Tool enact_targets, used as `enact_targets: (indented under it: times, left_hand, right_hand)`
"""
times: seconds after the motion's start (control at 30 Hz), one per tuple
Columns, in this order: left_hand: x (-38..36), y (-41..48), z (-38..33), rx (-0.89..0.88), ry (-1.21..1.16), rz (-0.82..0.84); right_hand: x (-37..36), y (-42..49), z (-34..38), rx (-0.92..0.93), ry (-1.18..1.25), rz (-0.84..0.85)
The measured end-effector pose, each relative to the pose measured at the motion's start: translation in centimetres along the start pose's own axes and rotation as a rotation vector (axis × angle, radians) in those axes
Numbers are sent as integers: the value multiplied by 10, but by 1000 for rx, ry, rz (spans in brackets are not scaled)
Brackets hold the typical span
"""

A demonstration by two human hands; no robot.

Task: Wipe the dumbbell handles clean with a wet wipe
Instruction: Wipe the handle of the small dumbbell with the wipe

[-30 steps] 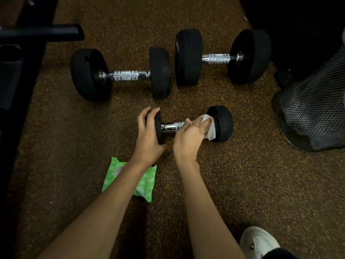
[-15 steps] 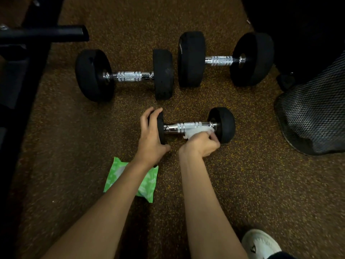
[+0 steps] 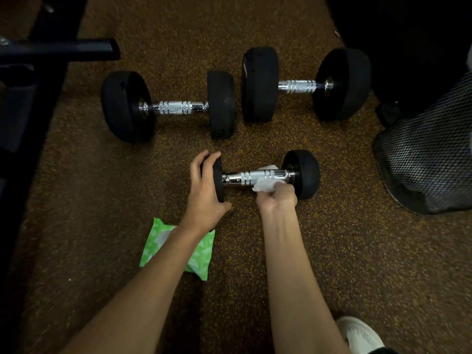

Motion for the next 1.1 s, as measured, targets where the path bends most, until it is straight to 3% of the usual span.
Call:
enact_targets:
  times: [0.2,0.37,0.5,0.6,0.73,0.8,0.9,1.03,1.1]
  left_hand:
    - [2,0,-1,-1,1,-3]
    - [2,0,-3,15,-4,15]
    - [1,1,-1,4,2,20]
    - [1,2,-1,4,9,26]
    - [2,1,-2,10,5,32]
    - [2,1,-1,-2,-1,32]
    - [1,2,0,-11,-5,34]
    - [1,2,1,-9,-6,48]
    - [1,2,1,-9,-11,48]
  right_hand:
    - [-11,11,11,6,-127,27]
    - [6,-13,14,150,-501,21]
    - [22,-16,16,207,-607,38]
    - [25,-20,34,405,-832,56]
    - [-23,-56,70,1090,-1341,365]
    - [-45,-53,61,1257,-1598,594]
    - [-57,-35,35,1236,-2026,848]
    - [-67,-28,20,942,-2041,1056]
    - [-72,-28,10,895,-2046,1160]
Point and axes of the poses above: each hand's wrist, its own y-axis towards the middle knuckle, its own x-axis out of the back of the hand, z = x × y, the point moved 7 cm from there along y, towards the middle knuckle, and after that the axes turned 9 degrees about x, right-handed, at the moved point
